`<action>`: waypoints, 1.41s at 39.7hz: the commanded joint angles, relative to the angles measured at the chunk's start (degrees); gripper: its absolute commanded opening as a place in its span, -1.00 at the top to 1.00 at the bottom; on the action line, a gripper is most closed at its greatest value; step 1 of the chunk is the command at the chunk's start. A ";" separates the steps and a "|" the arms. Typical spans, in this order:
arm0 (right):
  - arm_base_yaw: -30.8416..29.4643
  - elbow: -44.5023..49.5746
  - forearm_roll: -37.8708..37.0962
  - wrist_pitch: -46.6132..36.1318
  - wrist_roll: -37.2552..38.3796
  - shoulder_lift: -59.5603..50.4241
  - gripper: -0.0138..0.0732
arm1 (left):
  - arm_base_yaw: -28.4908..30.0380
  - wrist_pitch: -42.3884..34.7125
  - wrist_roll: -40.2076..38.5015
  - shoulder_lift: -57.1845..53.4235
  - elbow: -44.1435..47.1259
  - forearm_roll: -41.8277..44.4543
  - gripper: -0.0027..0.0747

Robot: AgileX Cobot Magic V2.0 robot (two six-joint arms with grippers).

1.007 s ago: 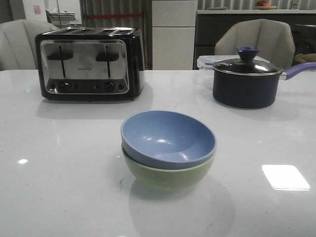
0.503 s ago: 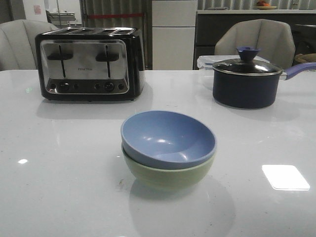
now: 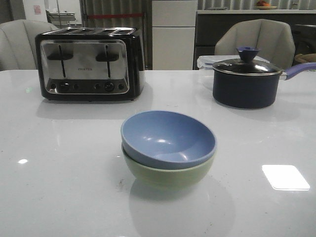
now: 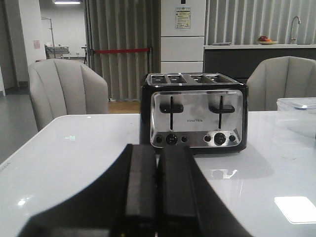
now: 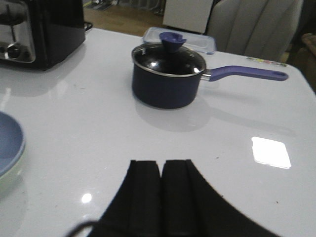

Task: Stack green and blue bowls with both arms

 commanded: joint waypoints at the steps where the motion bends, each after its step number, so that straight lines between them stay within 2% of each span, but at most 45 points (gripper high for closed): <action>1: -1.93 3.31 0.01 -9.75 -0.59 -3.27 0.55 | 0.15 -5.15 -0.56 -1.22 0.33 -0.17 0.69; 9: -2.13 11.69 0.01 -16.22 -0.59 -10.16 0.55 | 0.15 -5.15 -0.56 -1.22 0.33 -0.17 0.69; 17: -2.13 16.27 0.01 -17.77 -0.59 -14.29 0.55 | 0.15 -5.15 -0.56 -1.22 0.33 -0.17 0.69; 27: -2.13 16.21 0.01 -17.42 -0.59 -13.90 0.55 | 0.15 -5.15 -0.56 -1.22 0.33 -0.17 0.69; 32: -2.13 16.21 -0.10 -21.15 0.43 -14.01 0.55 | 0.15 -5.15 -0.56 -1.22 0.33 -0.17 0.69; 40: -2.13 16.26 -8.24 -23.14 12.69 -14.23 0.55 | 0.15 -5.15 -0.56 -1.22 0.33 -0.17 0.69; 56: -2.13 16.26 -8.77 -23.28 13.11 -14.23 0.55 | 0.15 -5.15 -0.56 -1.22 0.33 -0.17 0.69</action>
